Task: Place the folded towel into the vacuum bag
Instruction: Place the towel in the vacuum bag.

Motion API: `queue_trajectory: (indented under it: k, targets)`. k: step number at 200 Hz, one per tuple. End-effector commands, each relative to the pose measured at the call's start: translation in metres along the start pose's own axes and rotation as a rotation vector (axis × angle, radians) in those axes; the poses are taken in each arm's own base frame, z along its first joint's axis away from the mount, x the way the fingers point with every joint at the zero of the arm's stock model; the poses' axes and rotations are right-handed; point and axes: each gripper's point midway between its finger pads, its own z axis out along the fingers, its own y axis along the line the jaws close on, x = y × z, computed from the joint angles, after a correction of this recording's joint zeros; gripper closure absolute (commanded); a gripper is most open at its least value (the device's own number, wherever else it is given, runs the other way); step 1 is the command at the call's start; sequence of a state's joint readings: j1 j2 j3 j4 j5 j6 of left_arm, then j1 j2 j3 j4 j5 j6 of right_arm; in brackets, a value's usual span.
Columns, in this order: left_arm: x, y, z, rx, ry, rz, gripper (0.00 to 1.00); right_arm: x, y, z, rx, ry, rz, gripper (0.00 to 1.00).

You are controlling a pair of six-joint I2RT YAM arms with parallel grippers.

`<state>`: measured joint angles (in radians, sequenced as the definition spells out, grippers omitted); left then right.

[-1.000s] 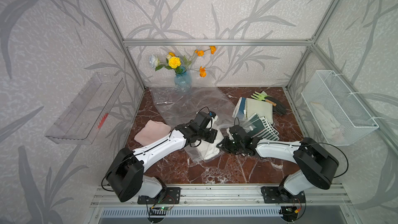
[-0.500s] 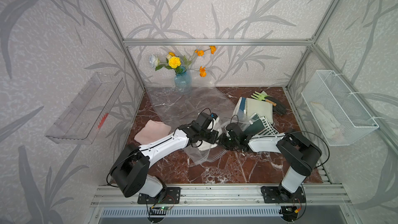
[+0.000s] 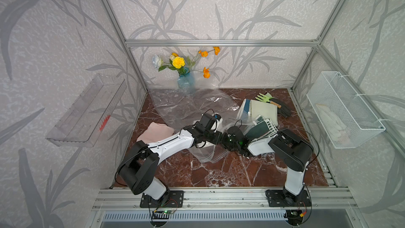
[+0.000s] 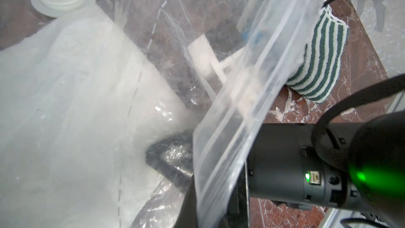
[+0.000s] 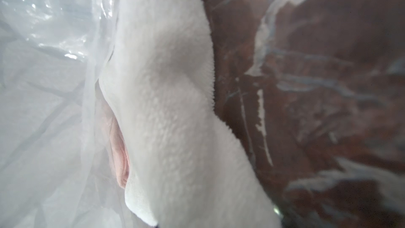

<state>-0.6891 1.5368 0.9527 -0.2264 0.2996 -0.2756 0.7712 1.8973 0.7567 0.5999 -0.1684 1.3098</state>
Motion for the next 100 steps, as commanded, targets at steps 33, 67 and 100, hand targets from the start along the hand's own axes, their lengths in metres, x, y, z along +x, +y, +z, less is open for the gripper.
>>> queue_trajectory:
  k: [33, 67, 100]
  targets:
    - [0.017, -0.05, -0.008, 0.208, 0.084, 0.032, 0.57, -0.033, -0.055, -0.03, 0.221, -0.007, -0.039, 0.9]
    - [0.014, 0.024, -0.059, -0.004, -0.047, -0.299, 0.2, -0.039, -0.069, -0.039, 0.271, 0.009, -0.054, 0.91]
    - [0.026, 0.122, -0.113, -0.299, -0.167, -0.608, 0.14, -0.043, -0.074, -0.041, 0.286, 0.009, -0.04, 0.92]
